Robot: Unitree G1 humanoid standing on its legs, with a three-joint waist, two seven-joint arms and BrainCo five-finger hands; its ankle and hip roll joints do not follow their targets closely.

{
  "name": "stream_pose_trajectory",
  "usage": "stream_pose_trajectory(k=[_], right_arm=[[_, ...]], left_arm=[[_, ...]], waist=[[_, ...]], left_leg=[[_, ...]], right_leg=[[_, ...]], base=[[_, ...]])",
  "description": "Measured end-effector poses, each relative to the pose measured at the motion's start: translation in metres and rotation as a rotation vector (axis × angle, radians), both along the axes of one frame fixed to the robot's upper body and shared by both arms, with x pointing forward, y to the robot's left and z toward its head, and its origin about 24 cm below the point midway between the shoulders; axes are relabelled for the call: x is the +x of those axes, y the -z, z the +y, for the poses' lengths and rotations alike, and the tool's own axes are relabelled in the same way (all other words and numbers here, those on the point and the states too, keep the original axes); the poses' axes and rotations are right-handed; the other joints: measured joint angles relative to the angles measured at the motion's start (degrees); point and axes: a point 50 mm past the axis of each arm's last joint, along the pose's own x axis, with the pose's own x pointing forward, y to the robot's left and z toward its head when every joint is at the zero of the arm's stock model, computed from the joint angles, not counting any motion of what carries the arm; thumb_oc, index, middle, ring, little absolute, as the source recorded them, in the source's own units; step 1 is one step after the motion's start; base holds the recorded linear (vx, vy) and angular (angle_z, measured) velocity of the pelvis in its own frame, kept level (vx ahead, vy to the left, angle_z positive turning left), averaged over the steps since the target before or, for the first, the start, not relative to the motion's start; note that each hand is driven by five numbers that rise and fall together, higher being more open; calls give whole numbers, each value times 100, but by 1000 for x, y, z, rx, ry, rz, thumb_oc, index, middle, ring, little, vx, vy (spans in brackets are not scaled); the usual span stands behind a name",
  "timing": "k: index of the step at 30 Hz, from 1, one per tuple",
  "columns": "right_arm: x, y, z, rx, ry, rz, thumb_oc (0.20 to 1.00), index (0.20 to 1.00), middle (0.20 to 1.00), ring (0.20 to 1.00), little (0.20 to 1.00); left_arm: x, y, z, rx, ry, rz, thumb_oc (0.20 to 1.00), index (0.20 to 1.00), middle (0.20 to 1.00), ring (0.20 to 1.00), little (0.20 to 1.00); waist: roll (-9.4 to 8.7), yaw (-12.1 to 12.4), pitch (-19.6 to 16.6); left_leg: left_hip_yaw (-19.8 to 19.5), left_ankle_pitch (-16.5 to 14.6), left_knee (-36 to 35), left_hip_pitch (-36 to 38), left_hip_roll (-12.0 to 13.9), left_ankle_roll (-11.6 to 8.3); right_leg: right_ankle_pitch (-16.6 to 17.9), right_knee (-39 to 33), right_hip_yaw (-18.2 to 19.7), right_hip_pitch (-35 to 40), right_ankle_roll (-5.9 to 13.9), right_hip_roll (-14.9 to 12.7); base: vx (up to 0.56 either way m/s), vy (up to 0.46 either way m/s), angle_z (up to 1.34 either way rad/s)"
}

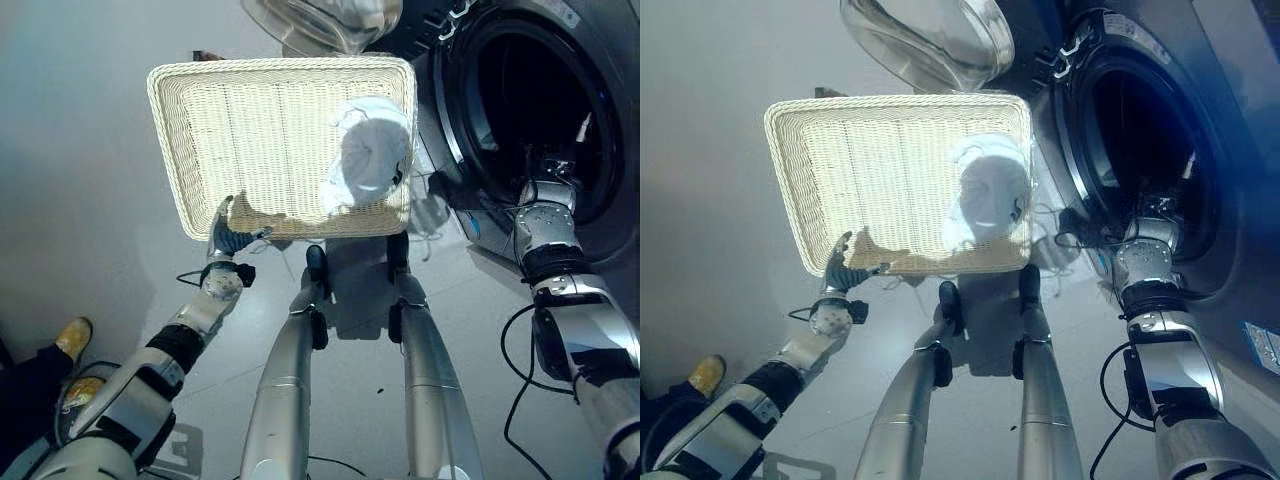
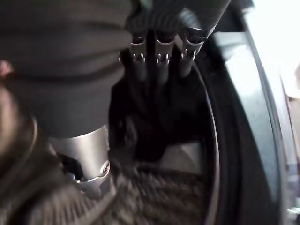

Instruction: Put the clothes into the washing machine.

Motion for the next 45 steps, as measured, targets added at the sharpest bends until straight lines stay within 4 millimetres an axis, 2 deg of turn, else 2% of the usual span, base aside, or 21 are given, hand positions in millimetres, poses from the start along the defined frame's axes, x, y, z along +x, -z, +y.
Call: stream_pose_trajectory(k=[3,5,6,7,8,9,11,14,18,21,22,25,29,33,34,37,41,45], right_arm=[[-4,14,6,-197,-45,37,1000,1000,1000,1000,1000],[-11,40,12,-337,-57,99,1000,1000,1000,1000,1000],[-13,45,16,-373,-66,106,1000,1000,1000,1000,1000],[-18,62,21,-415,-85,135,1000,1000,1000,1000,1000],[-21,72,23,-423,-96,150,1000,1000,1000,1000,1000],[-28,94,22,-410,-109,198,1000,1000,1000,1000,1000],[-36,115,29,-356,-136,199,1000,1000,1000,1000,1000],[-44,134,44,-323,-169,217,1000,1000,1000,1000,1000],[-47,125,65,-538,-145,246,1000,1000,1000,1000,1000],[-50,111,82,-841,-67,283,1000,1000,1000,1000,1000],[-53,102,90,-1029,9,278,1000,1000,1000,1000,1000],[-56,93,97,-1290,122,264,1000,1000,1000,1000,1000],[-51,86,94,-1719,303,314,1000,1000,1000,1000,1000],[-40,63,96,-1912,463,293,1000,1000,1000,1000,1000],[-37,53,99,-1947,515,274,1000,1000,1000,1000,1000],[-31,41,107,-2037,594,245,1000,1000,1000,1000,1000],[-17,39,118,-2204,649,259,1000,1000,1000,1000,1000],[-6,51,111,-2351,640,379,1000,1000,1000,1000,1000]], left_arm=[[-9,5,10,-184,-40,-21,1000,1000,1000,1000,1000],[-24,21,25,-330,-114,-23,1000,1000,1000,1000,1000],[-30,28,30,-381,-148,-22,1000,1000,1000,1000,1000],[-44,43,39,-483,-226,-24,1000,1000,1000,1000,1000],[-51,52,43,-525,-263,-16,1000,1000,1000,1000,1000],[-62,66,47,-571,-311,10,1000,1000,1000,1000,1000],[-79,83,47,-655,-388,11,1000,1000,1000,1000,1000],[-90,97,42,-735,-461,23,1000,1000,1000,1000,1000],[-94,104,39,-736,-487,66,1000,1000,1000,1000,1000],[-97,112,38,-703,-503,130,1000,1000,1000,1000,1000],[-98,116,36,-688,-498,166,1000,1000,1000,1000,1000],[-101,124,31,-687,-478,224,1000,1000,1000,1000,1000],[-105,140,25,-687,-389,339,1000,1000,1000,1000,1000],[-102,144,16,-660,-258,398,1000,1000,1000,1000,1000],[-99,143,12,-658,-221,402,1000,1000,1000,1000,1000],[-89,137,6,-655,-158,391,1000,1000,1000,1000,1000],[-74,124,3,-624,-88,363,1000,1000,1000,1000,1000],[-60,113,-4,-606,-44,343,1000,1000,1000,1000,1000]], waist=[[2,20,-1],[2,50,-1],[2,51,-1],[3,75,-1],[3,71,-1],[3,94,-1],[3,131,-1],[5,153,-2],[6,152,-2],[6,153,-2],[5,150,-2],[4,138,-3],[0,141,-2],[-1,150,-3],[-1,156,-3],[-1,161,-3],[-1,176,-3],[1,324,-2]], left_leg=[[-133,159,-276,74,12,-105],[-167,195,-409,141,37,-140],[-176,218,-461,175,37,-139],[-197,236,-530,210,40,-142],[-211,247,-569,233,42,-155],[-234,283,-619,277,44,-168],[-275,292,-697,381,48,-180],[-348,327,-823,507,40,-194],[-418,385,-871,476,31,-218],[-422,406,-908,477,7,-194],[-432,430,-935,482,-10,-173],[-454,437,-946,489,-28,-162],[-545,443,-963,581,-44,-153],[-576,461,-957,575,-43,-133],[-577,472,-958,571,-44,-125],[-580,489,-961,560,-48,-114],[-720,532,-967,483,-58,-115],[-765,604,-985,464,-43,-108]], right_leg=[[-17,-65,-148,35,-79,24],[-51,-76,-188,68,-123,54],[-59,-87,-202,82,-134,56],[-70,-86,-236,95,-146,56],[-75,-86,-242,105,-165,59],[-94,-83,-259,135,-197,65],[-135,-90,-317,230,-210,60],[-203,-83,-390,329,-178,46],[-240,-67,-484,322,-178,15],[-240,-68,-492,321,-169,-8],[-241,-72,-504,322,-163,-25],[-248,-77,-531,347,-143,-48],[-261,-112,-620,503,-124,-74],[-266,-135,-714,563,-116,-92],[-266,-135,-720,572,-115,-103],[-275,-135,-735,588,-99,-115],[-298,-135,-762,598,-68,-105],[-323,-163,-772,673,-56,-78]], base=[[-19,11,19],[-22,33,5],[0,0,0],[-8,21,3],[-3,21,5],[-8,33,6],[-22,61,8],[-38,94,13],[-32,119,12],[-26,129,4],[-19,128,4],[-18,112,6],[-20,94,9],[-1,100,11],[6,89,10],[0,60,7],[-1,8,17],[5,-17,19]])
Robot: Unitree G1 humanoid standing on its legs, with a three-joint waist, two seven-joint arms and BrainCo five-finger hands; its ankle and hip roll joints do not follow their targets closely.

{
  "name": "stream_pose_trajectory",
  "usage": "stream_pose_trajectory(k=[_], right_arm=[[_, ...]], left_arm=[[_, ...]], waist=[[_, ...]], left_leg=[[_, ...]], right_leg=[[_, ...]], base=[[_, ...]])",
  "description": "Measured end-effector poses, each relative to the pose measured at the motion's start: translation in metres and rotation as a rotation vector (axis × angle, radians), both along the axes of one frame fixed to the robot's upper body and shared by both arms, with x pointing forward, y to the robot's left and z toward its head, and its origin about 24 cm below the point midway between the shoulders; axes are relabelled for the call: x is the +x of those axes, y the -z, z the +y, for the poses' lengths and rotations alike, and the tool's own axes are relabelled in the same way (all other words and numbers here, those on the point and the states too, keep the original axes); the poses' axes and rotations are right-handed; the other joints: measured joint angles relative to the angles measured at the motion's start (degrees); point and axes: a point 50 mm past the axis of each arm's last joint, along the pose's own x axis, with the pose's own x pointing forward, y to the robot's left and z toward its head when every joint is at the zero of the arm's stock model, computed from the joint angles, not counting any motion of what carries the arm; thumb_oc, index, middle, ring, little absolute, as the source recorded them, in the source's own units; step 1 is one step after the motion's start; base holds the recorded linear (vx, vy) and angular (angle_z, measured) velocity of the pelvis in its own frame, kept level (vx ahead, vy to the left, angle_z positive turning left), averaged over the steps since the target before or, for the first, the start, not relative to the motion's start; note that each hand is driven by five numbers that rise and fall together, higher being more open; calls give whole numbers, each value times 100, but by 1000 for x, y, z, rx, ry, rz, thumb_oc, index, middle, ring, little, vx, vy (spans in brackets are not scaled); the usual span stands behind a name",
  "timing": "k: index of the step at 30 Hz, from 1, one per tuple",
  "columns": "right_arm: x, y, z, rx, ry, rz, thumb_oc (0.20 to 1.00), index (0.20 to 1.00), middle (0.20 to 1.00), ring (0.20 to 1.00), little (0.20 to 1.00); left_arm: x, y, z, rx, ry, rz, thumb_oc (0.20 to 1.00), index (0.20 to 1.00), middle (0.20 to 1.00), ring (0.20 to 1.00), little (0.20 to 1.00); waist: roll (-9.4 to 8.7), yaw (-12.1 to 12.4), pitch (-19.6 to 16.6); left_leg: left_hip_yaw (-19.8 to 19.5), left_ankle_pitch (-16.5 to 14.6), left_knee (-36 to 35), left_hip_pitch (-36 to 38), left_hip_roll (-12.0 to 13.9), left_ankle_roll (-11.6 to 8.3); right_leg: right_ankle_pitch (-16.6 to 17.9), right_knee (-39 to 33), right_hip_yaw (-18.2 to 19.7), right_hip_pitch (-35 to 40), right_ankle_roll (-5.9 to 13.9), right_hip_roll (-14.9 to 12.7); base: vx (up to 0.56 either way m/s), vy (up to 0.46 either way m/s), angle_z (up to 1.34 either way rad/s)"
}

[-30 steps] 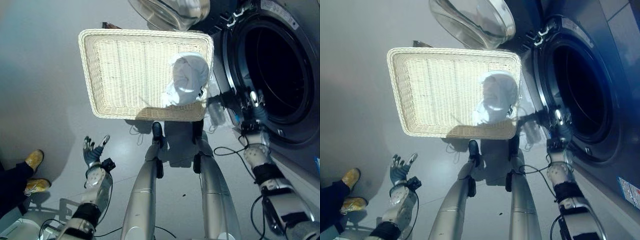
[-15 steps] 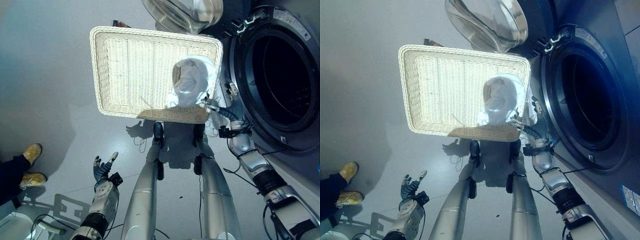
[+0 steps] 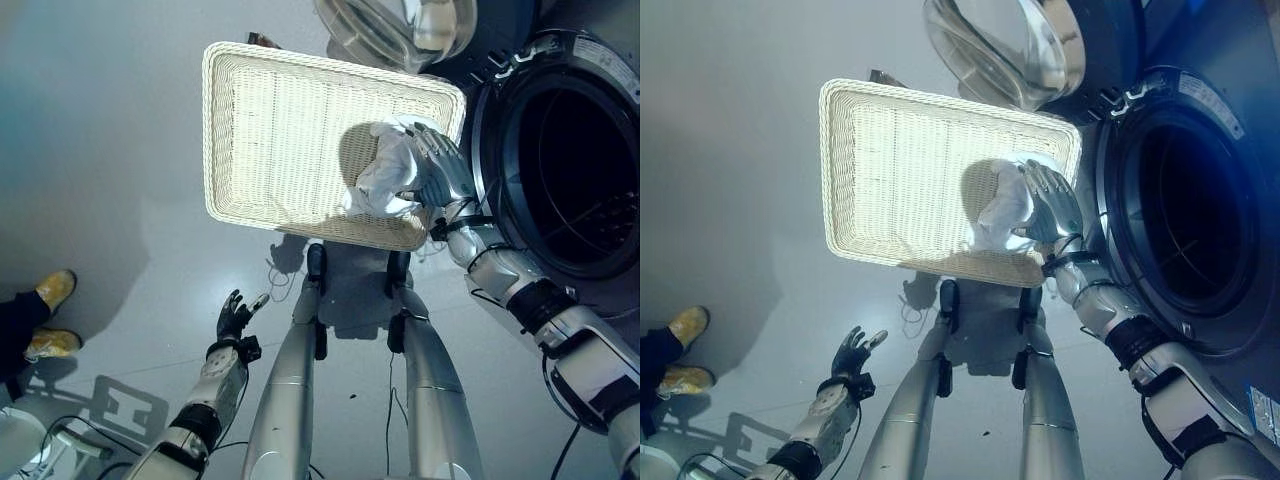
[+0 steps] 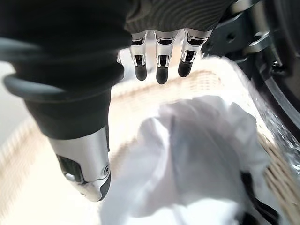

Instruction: Put the clothes into the washing machine.

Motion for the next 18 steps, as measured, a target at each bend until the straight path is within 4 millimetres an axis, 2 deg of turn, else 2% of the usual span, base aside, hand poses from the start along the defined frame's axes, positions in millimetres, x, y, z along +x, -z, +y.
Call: stream_pose_trajectory(k=[3,5,8,18], right_arm=[[7,6,-4,-81,59,64,1000,1000,1000,1000,1000],[17,15,-11,-179,157,197,1000,1000,1000,1000,1000],[21,21,-19,-205,223,308,1000,1000,1000,1000,1000],[34,10,-15,-296,360,502,1000,1000,1000,1000,1000]], left_arm=[[4,-3,1,19,12,0,1000,1000,1000,1000,1000],[4,-2,5,36,14,16,1000,1000,1000,1000,1000],[3,-1,10,57,15,37,1000,1000,1000,1000,1000],[6,-6,9,114,65,38,1000,1000,1000,1000,1000]], waist=[[1,108,-1],[1,157,-1],[1,303,-1],[8,344,-9]], left_leg=[[-113,68,-70,-4,-6,-14],[-217,93,-132,-10,-4,-52],[-301,163,-218,-18,-7,-74],[-550,256,-279,-100,-7,-131]], right_leg=[[-35,-3,-28,31,21,9],[-73,-3,-111,47,56,8],[-92,-1,-132,46,56,16],[-170,60,-303,45,35,13]], base=[[15,-38,19],[27,-47,19],[18,-45,13],[13,-56,10]])
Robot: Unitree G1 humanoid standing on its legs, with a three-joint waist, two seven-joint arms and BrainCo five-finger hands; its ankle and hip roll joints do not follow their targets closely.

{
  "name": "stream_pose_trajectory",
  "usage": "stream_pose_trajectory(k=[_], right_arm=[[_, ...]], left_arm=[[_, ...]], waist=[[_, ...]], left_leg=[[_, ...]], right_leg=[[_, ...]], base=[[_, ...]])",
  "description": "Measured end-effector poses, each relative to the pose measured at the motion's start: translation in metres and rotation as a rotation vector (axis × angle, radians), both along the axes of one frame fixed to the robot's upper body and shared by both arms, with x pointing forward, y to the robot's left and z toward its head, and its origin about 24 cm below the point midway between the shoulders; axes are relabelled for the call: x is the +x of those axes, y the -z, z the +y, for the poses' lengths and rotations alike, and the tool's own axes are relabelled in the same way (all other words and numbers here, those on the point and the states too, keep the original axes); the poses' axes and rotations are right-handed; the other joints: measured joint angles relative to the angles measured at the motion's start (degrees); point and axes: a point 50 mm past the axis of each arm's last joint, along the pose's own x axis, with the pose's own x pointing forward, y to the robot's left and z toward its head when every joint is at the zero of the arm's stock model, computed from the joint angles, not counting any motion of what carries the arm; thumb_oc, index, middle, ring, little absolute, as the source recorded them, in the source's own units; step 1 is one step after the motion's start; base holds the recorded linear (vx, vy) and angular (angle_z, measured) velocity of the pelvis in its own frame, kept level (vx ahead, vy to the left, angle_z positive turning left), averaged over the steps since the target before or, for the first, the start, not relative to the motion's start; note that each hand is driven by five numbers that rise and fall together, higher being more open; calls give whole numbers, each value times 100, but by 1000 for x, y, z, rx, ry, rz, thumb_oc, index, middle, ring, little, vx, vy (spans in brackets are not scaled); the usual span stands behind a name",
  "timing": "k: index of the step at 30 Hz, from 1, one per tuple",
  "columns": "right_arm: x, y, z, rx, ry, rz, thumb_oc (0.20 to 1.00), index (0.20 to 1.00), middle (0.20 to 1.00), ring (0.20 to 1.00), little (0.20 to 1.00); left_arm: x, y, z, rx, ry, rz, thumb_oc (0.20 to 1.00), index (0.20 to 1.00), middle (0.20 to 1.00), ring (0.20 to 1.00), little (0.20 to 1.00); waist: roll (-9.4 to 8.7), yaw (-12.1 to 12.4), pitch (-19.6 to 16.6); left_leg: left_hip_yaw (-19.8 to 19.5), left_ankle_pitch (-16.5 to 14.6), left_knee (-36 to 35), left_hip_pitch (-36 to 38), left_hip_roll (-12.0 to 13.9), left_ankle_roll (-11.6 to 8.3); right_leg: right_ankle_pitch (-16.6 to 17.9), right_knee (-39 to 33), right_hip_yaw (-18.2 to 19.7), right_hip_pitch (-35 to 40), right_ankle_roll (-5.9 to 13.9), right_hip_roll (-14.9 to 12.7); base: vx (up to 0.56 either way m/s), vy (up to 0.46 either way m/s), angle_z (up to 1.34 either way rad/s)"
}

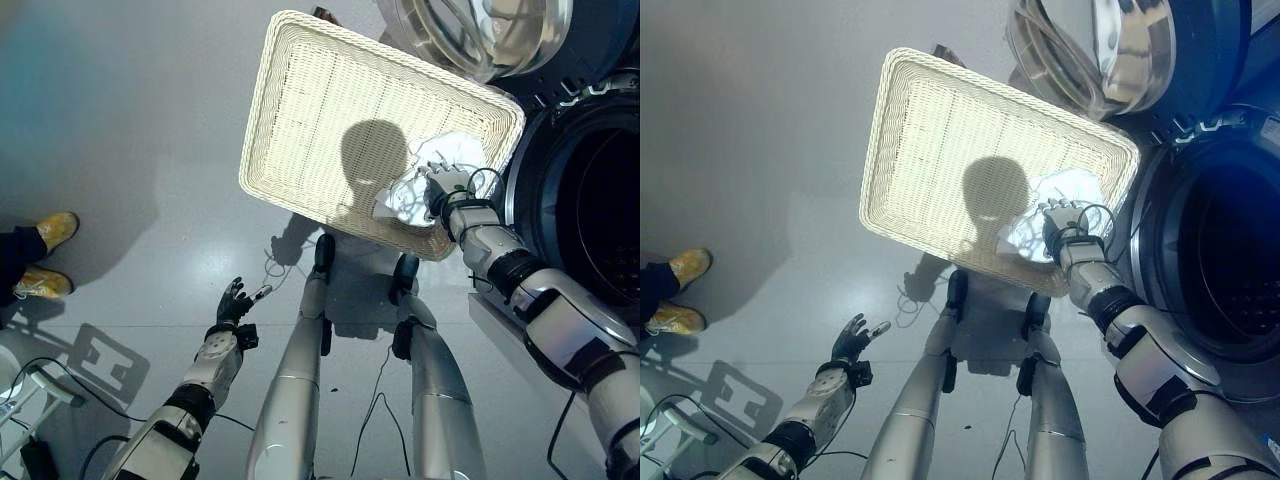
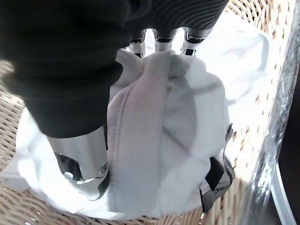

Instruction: Put the clothes into the washing machine.

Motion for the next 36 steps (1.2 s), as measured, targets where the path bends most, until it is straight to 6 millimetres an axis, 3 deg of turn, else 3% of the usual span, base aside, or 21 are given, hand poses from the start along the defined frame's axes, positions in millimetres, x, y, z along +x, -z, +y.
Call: stream_pose_trajectory(k=[3,6,7,8,9,11,16,20,23,25,26,27,28,29,30,31,35,36], right_arm=[[3,1,4,-62,45,51,1000,1000,1000,1000,1000],[3,0,6,-229,95,130,1000,1000,1000,1000,1000],[2,0,6,-264,104,146,564,564,564,564,564],[2,0,7,-293,114,161,454,454,454,454,454],[2,3,7,-370,134,202,200,200,200,200,200],[1,5,8,-479,159,234,200,200,200,200,200],[-2,20,-1,-555,177,310,200,200,200,200,200],[-4,27,-4,-548,153,292,200,200,200,200,200],[-4,29,-10,-425,137,253,200,200,200,200,200],[-5,29,-22,-201,133,207,200,200,200,200,200],[-5,23,-30,454,153,159,200,200,200,200,200],[-6,23,-33,669,161,153,200,200,200,200,200],[-11,29,-33,1091,149,132,200,200,200,200,200],[-14,32,-25,1378,91,119,200,200,200,200,200],[-16,34,-18,1538,49,115,200,200,200,200,200],[-26,39,-3,1888,-59,116,200,200,200,200,200],[-51,73,33,2620,-160,58,200,200,200,200,200],[-52,76,37,2698,-160,25,200,200,200,200,200]], left_arm=[[1,-2,-6,1,27,-10,1000,1000,1000,1000,1000],[3,-3,-15,-19,45,-21,1000,1000,1000,1000,1000],[3,-4,-17,-22,50,-24,1000,1000,1000,1000,1000],[3,-4,-19,-23,54,-23,1000,1000,1000,1000,1000],[3,-3,-21,-20,67,-19,1000,1000,1000,1000,1000],[3,-2,-24,-21,75,-19,1000,1000,1000,1000,1000],[3,-1,-30,-29,88,-10,1000,1000,1000,1000,1000],[6,-4,-33,-31,91,-10,1000,1000,1000,1000,1000],[9,-6,-32,-26,86,-17,1000,1000,1000,1000,1000],[10,-8,-32,-24,84,-15,1000,1000,1000,1000,1000],[11,-9,-28,-10,88,2,1000,1000,1000,1000,1000],[11,-10,-24,-4,82,3,1000,1000,1000,1000,1000],[8,-9,-13,-3,47,11,1000,1000,1000,1000,1000],[5,-7,-5,-5,14,14,1000,1000,1000,1000,1000],[2,-6,1,-4,-10,20,1000,1000,1000,1000,1000],[-6,1,8,-5,-43,42,1000,1000,1000,1000,1000],[-22,19,2,-8,-69,78,1000,1000,1000,1000,1000],[-22,20,-3,-18,-69,71,1000,1000,1000,1000,1000]], waist=[[11,31,-64],[30,112,-212],[45,121,-223],[62,119,-233],[107,120,-289],[137,130,-318],[173,284,-340],[176,284,-338],[174,281,-337],[169,260,-338],[148,253,-320],[141,236,-315],[103,116,-292],[14,67,-237],[-48,33,-198],[-119,-59,-156],[-130,-415,-149],[-129,-474,-149]], left_leg=[[-52,24,-8,-42,1,-41],[-52,59,-13,-148,11,-83],[-52,62,-11,-148,12,-86],[-54,67,-11,-148,13,-94],[-57,75,-1,-187,10,-101],[-57,91,5,-206,14,-106],[-57,100,11,-220,-1,-106],[-61,121,25,-225,-18,-81],[-61,126,63,-225,-12,-77],[-60,125,126,-215,9,-79],[-37,117,212,-212,8,-83],[-23,109,250,-207,11,-85],[1,57,333,-174,12,-78],[79,3,361,-98,28,-74],[147,-34,388,-45,39,-78],[271,-93,423,44,55,-64],[646,-171,427,201,119,22],[695,-175,412,206,122,26]], right_leg=[[-90,144,-24,-83,-24,-9],[-194,362,-27,-262,-66,-32],[-222,407,-27,-275,-70,-40],[-252,450,-28,-285,-74,-44],[-318,559,-27,-344,-73,-59],[-403,699,-26,-402,-94,-72],[-521,920,-10,-492,-146,-110],[-585,981,63,-494,-121,-104],[-589,979,57,-457,-117,-85],[-593,978,53,-404,-110,-59],[-587,1006,71,-381,-119,-57],[-586,1013,72,-361,-121,-56],[-582,996,91,-310,-124,-49],[-573,983,175,-266,-113,-20],[-566,971,247,-239,-100,-2],[-539,950,377,-191,-71,26],[-284,640,739,-90,12,134],[-216,563,808,-90,39,152]], base=[[19,-67,9],[18,-44,9],[14,-23,9],[18,-26,14],[12,-12,17],[19,-7,14],[16,-19,8],[8,-72,8],[1,-118,4],[19,-72,4],[0,0,0],[0,0,0],[18,7,-15],[18,11,-26],[16,46,-44],[12,49,-40],[-18,85,-46],[-33,30,-51]])
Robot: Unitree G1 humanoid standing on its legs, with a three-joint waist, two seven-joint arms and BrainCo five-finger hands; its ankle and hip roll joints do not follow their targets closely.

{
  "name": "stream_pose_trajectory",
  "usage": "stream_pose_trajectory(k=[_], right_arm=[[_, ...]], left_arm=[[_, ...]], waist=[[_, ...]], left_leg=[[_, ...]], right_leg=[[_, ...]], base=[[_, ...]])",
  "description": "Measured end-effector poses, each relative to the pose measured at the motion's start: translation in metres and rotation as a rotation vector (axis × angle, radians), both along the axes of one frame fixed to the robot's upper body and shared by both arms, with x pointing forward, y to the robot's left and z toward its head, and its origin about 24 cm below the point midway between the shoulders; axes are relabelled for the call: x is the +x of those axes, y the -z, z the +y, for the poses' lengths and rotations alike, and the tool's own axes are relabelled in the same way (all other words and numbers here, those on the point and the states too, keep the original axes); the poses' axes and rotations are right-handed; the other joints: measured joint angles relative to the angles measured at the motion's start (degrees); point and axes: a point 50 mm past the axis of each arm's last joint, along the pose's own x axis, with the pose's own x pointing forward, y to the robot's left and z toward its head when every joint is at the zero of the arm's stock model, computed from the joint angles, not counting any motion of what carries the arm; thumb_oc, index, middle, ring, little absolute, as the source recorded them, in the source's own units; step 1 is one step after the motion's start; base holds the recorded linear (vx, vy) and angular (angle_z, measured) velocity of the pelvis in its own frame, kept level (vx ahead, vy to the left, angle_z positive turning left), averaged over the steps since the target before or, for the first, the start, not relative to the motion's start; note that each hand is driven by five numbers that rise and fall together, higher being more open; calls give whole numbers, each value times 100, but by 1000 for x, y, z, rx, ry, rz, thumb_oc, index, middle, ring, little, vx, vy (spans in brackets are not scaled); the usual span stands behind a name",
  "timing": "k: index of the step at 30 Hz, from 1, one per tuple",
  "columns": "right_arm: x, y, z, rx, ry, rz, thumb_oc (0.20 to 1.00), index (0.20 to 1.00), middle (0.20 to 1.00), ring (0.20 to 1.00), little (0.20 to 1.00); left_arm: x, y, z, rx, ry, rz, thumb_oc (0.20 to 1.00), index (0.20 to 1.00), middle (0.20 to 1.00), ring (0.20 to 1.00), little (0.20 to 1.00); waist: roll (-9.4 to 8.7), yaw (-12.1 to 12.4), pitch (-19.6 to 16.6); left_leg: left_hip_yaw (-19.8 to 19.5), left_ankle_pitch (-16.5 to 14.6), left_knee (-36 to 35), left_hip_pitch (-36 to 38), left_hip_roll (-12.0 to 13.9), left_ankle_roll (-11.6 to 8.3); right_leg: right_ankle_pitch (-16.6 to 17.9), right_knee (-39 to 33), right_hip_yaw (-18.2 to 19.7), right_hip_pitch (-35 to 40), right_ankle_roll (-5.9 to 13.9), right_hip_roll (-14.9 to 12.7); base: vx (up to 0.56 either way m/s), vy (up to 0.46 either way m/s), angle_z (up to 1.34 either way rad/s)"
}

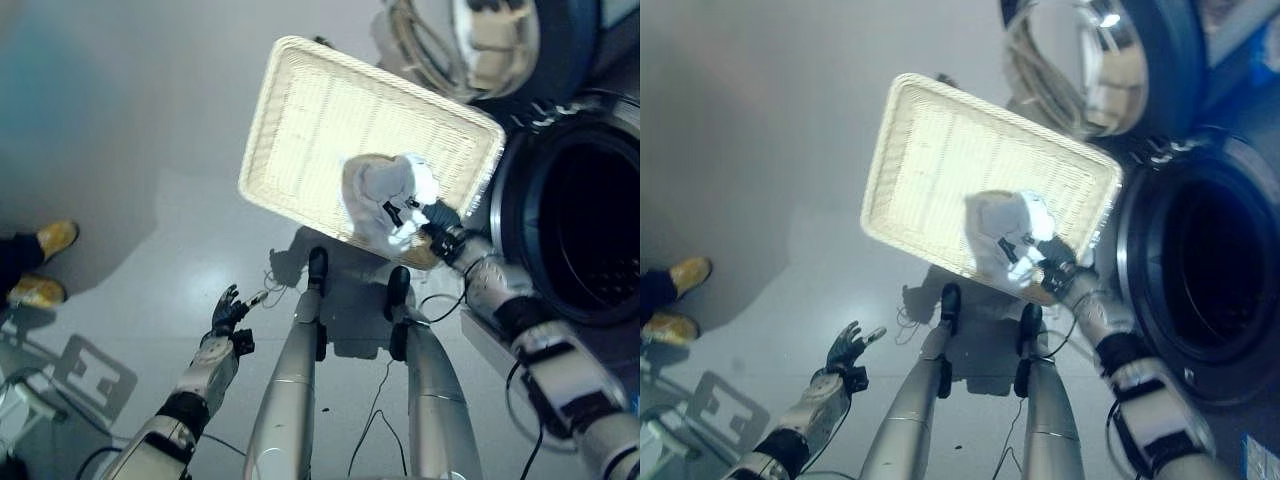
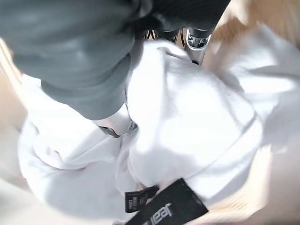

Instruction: Put the clothes into the washing machine.

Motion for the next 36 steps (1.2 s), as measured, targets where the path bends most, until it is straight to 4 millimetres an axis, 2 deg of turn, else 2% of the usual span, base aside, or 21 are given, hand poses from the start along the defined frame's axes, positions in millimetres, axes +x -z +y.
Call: stream_pose_trajectory(k=[2,4,7,9,13,16,19,21,23,24,26,27,28,29,31,32,34,36], right_arm=[[-1,-3,1,102,46,-16,200,200,200,200,200],[-2,-17,-9,181,106,-82,200,200,200,200,200],[0,-38,-20,253,158,-164,200,200,200,200,200],[2,-43,-26,270,174,-179,200,200,200,200,200],[0,-40,-38,325,200,-165,200,200,200,200,200],[-7,-20,-35,422,205,-104,200,200,200,200,200],[-13,-1,-38,508,257,-39,200,200,200,200,200],[-15,6,-43,530,300,-2,200,200,200,200,200],[-14,9,-57,522,370,42,200,200,200,200,200],[-11,6,-68,518,413,64,200,200,200,200,200],[-1,-13,-86,505,474,53,200,200,200,200,200],[8,-35,-96,536,520,34,200,200,200,200,200],[13,-47,-102,545,549,24,200,200,200,200,200],[16,-67,-119,579,624,-9,200,200,200,200,200],[19,-99,-134,607,694,-57,200,200,200,200,200],[19,-102,-137,624,725,-65,200,200,200,200,200],[16,-115,-156,635,824,-13,200,200,200,200,200],[15,-116,-164,663,881,21,200,200,200,200,200]], left_arm=[[2,-1,-9,-22,2,-24,1000,1000,1000,1000,1000],[5,-3,-18,-43,9,-51,1000,1000,1000,1000,1000],[3,-1,-16,-37,-2,-45,1000,1000,1000,1000,1000],[2,1,-13,-29,-14,-36,1000,1000,1000,1000,1000],[2,0,-13,-29,-16,-48,1000,1000,1000,1000,1000],[1,1,-9,-20,-23,-43,1000,1000,1000,1000,1000],[2,0,-9,-23,-28,-56,1000,1000,1000,1000,1000],[2,-1,-8,-22,-31,-62,1000,1000,1000,1000,1000],[4,-3,-10,-25,-28,-70,1000,1000,1000,1000,1000],[5,-3,-10,-24,-27,-72,1000,1000,1000,1000,1000],[4,-2,-9,-20,-28,-64,1000,1000,1000,1000,1000],[2,1,-8,-15,-30,-51,1000,1000,1000,1000,1000],[2,1,-8,-13,-27,-47,1000,1000,1000,1000,1000],[4,0,-12,-8,-6,-49,1000,1000,1000,1000,1000],[5,-1,-15,-2,18,-52,1000,1000,1000,1000,1000],[5,-1,-16,-1,24,-53,1000,1000,1000,1000,1000],[6,-4,-15,17,45,-60,1000,1000,1000,1000,1000],[7,-7,-11,29,47,-67,1000,1000,1000,1000,1000]], waist=[[13,-186,8],[14,-195,9],[16,-191,10],[40,-204,22],[40,-229,24],[39,-369,29],[39,-372,28],[40,-484,28],[44,-508,30],[45,-496,30],[50,-465,33],[60,-441,38],[77,-413,46],[143,-336,68],[249,-220,100],[269,-158,106],[334,-17,136],[335,26,137]], left_leg=[[84,3,-22,-2,-4,7],[178,-18,-53,2,2,41],[246,-16,-126,3,2,42],[246,2,-168,5,7,24],[377,-11,-193,29,48,42],[497,-53,-208,163,68,53],[709,-160,-302,371,57,59],[713,-164,-361,414,34,58],[714,-165,-371,419,37,56],[714,-165,-373,418,47,54],[713,-168,-371,416,63,47],[708,-177,-349,411,77,35],[689,-177,-326,411,80,36],[679,-178,-281,411,83,34],[629,-178,-265,404,76,33],[622,-178,-263,405,74,33],[525,-185,-195,392,40,29],[501,-186,-183,392,21,27]], right_leg=[[118,-138,70,-3,41,5],[214,-228,151,-48,64,8],[344,-353,209,-133,33,17],[389,-387,214,-142,11,30],[465,-498,320,-140,-16,88],[540,-598,364,-52,-50,108],[676,-865,481,66,11,102],[724,-950,481,84,35,78],[766,-1018,482,98,33,79],[778,-1033,481,100,23,90],[791,-1054,481,104,4,104],[797,-1061,479,112,-2,117],[796,-1057,476,125,-3,121],[799,-1048,465,144,-19,123],[782,-1011,423,150,-37,113],[769,-990,420,142,-41,112],[688,-858,349,134,-44,70],[638,-770,331,107,-43,44]], base=[[-33,15,-29],[-49,12,-27],[-43,14,-28],[-46,-1,-20],[-35,-16,-16],[-44,16,-22],[-7,-2,-46],[10,-45,-23],[16,-63,-9],[38,-74,-5],[63,-122,-3],[63,-130,-2],[58,-125,-1],[42,-69,2],[49,-47,7],[81,-49,17],[84,-69,16],[52,-66,9]])
